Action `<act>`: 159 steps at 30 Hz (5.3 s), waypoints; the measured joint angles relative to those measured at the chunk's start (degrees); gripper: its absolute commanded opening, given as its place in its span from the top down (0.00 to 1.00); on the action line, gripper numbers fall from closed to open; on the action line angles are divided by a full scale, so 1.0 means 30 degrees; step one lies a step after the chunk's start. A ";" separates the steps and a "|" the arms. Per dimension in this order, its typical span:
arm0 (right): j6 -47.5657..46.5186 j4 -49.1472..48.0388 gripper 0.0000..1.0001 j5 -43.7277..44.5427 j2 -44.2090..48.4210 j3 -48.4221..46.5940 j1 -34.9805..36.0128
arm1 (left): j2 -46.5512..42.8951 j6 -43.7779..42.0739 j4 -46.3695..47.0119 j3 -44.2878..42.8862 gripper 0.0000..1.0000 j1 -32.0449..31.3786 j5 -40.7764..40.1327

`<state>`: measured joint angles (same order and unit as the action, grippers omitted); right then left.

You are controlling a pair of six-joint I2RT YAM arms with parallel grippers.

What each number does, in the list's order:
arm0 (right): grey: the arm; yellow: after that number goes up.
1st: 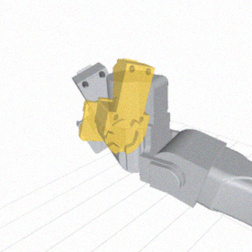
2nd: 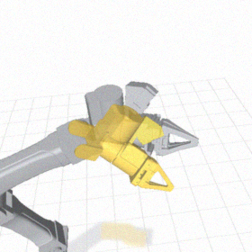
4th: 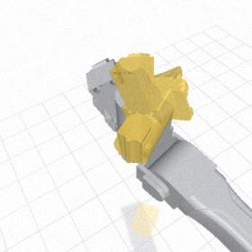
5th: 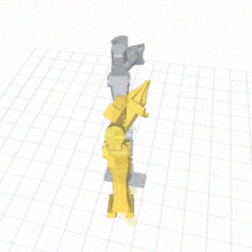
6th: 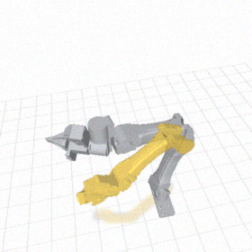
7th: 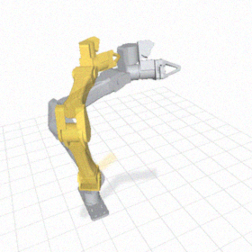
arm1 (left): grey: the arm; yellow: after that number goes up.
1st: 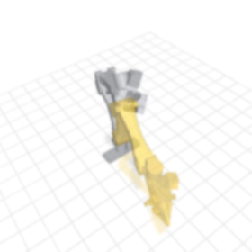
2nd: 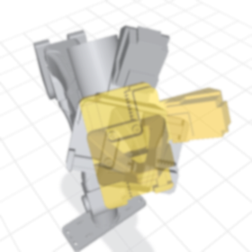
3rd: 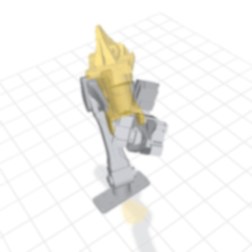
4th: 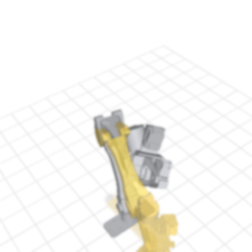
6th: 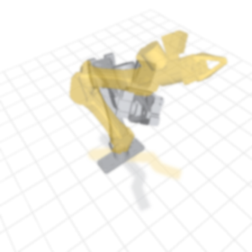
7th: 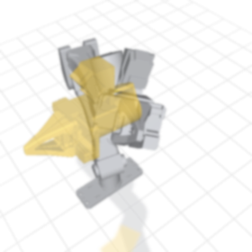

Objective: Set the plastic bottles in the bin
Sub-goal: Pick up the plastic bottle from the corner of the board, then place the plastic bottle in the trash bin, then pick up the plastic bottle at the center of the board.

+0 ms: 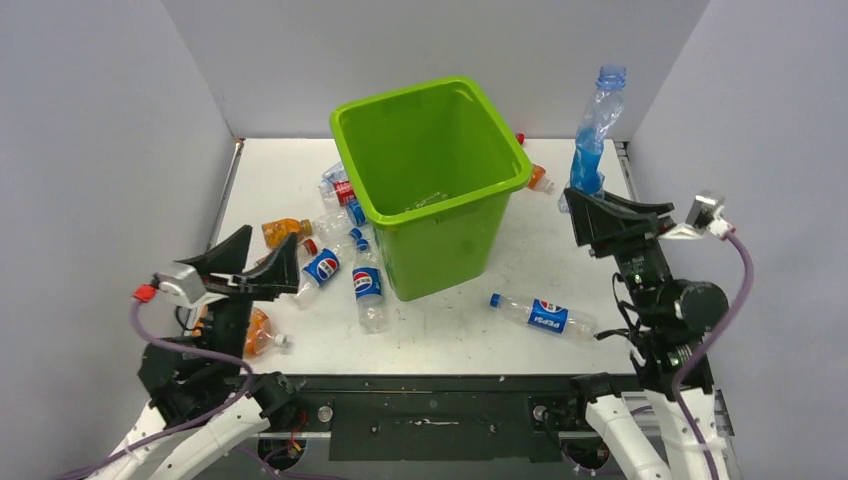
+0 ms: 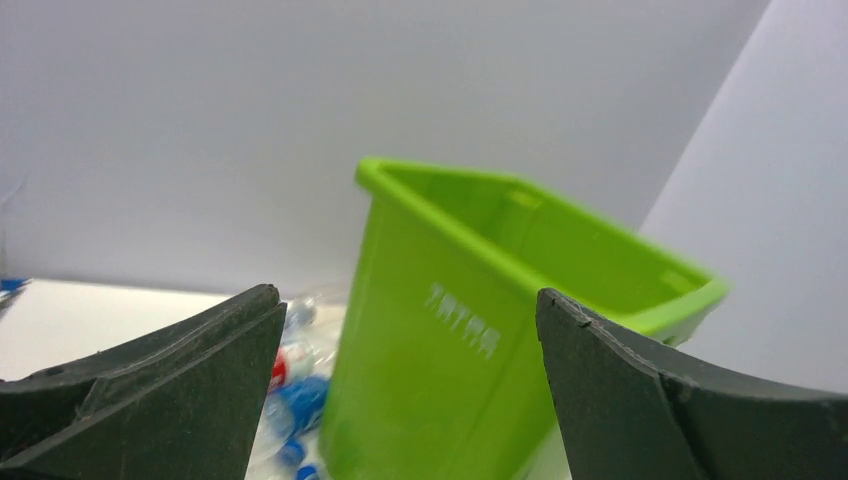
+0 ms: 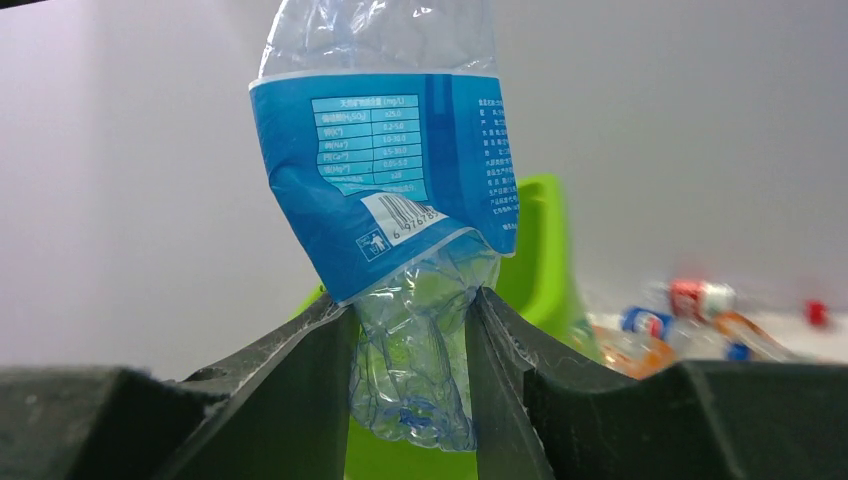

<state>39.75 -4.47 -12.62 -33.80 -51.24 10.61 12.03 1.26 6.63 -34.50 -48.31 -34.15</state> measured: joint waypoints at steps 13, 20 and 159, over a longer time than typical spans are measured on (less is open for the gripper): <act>0.2404 -0.4503 0.95 -0.9114 0.4269 0.2841 0.1370 | 0.7380 0.7031 0.3446 -0.7847 0.04 0.0000 1.3034; 0.5421 -0.7898 0.95 -1.0717 0.4969 0.4969 0.1377 | 1.1154 1.0149 0.6040 -0.8524 0.08 -0.0007 1.6844; 0.3490 1.2407 0.10 0.9173 0.0583 0.6761 0.2120 | 0.3045 -0.0896 -0.3322 0.0415 0.04 0.2776 -0.0670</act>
<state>50.22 32.75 14.90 -32.05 -30.96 16.97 21.17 -1.43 -3.33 -33.26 -39.99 -36.16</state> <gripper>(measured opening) 0.897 0.962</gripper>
